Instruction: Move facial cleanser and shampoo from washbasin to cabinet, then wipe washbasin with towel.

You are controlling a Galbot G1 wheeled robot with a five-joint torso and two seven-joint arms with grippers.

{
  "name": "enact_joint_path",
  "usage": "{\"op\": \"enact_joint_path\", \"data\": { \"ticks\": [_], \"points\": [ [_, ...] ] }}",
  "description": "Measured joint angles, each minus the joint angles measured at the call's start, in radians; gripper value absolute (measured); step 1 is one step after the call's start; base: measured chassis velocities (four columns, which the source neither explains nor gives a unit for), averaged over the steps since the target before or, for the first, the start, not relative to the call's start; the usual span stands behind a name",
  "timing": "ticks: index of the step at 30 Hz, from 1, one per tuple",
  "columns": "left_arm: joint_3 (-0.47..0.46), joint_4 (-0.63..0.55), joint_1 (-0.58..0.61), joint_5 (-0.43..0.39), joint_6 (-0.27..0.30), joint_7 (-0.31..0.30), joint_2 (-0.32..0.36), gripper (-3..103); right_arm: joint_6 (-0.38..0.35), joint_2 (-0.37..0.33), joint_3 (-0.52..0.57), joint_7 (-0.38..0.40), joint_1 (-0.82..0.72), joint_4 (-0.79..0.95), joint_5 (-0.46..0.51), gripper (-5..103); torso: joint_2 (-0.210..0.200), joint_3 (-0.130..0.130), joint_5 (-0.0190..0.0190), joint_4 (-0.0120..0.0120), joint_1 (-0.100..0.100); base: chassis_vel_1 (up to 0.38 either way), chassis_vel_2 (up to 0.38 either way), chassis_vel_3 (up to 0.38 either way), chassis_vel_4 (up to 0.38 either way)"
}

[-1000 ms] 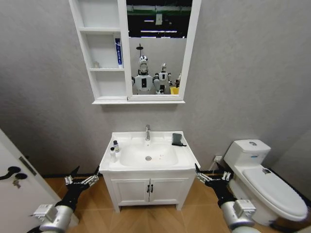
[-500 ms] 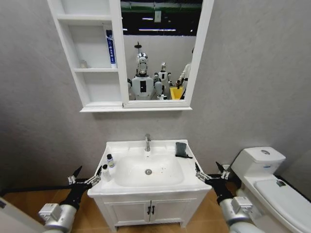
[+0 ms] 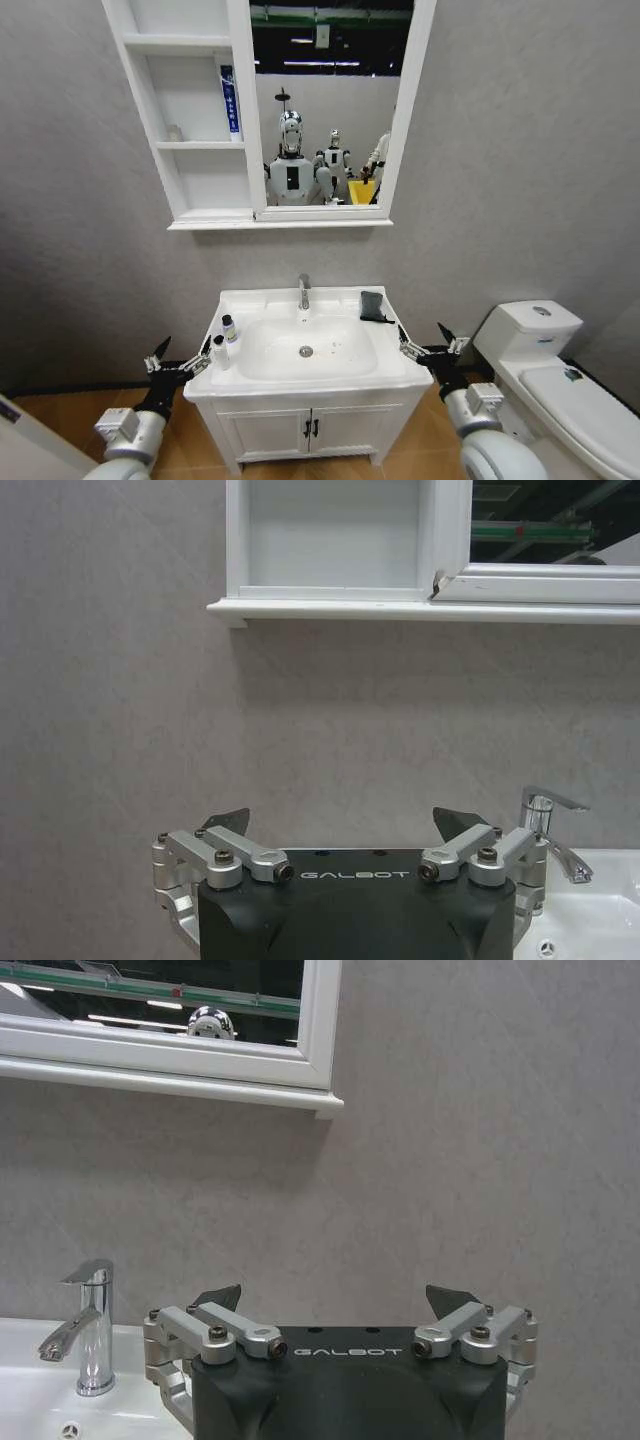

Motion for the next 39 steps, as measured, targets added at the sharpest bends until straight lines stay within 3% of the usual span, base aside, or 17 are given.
{"op": "enact_joint_path", "data": {
  "ticks": [9,29,35,39],
  "points": [
    [0.002,-0.002,-0.005,-0.009,0.012,-0.006,0.011,100,-0.008,-0.015,-0.005,0.003,0.025,-0.011,0.02,100,0.0,0.0,0.0,0.0,0.0,0.0,0.0,0.0,0.0],
    [0.082,0.197,-0.084,0.079,-0.023,0.065,-0.039,100,-0.016,-0.047,-0.004,0.012,0.054,-0.032,0.043,100,0.0,0.0,0.0001,0.0,0.0,0.0,0.0,0.0,0.0],
    [0.087,0.35,-0.184,0.136,-0.172,0.083,-0.057,100,-0.013,-0.037,0.0,0.012,0.063,-0.052,0.047,100,0.0,0.0,-0.0001,-0.0001,0.0,0.0,0.0,0.0,0.0],
    [0.086,0.373,-0.196,0.141,-0.178,0.097,-0.068,100,-0.012,-0.029,0.0,0.012,0.067,-0.062,0.046,100,0.0,0.0,0.0,0.0,0.0,0.0,0.0,0.0,0.0]
  ]
}}
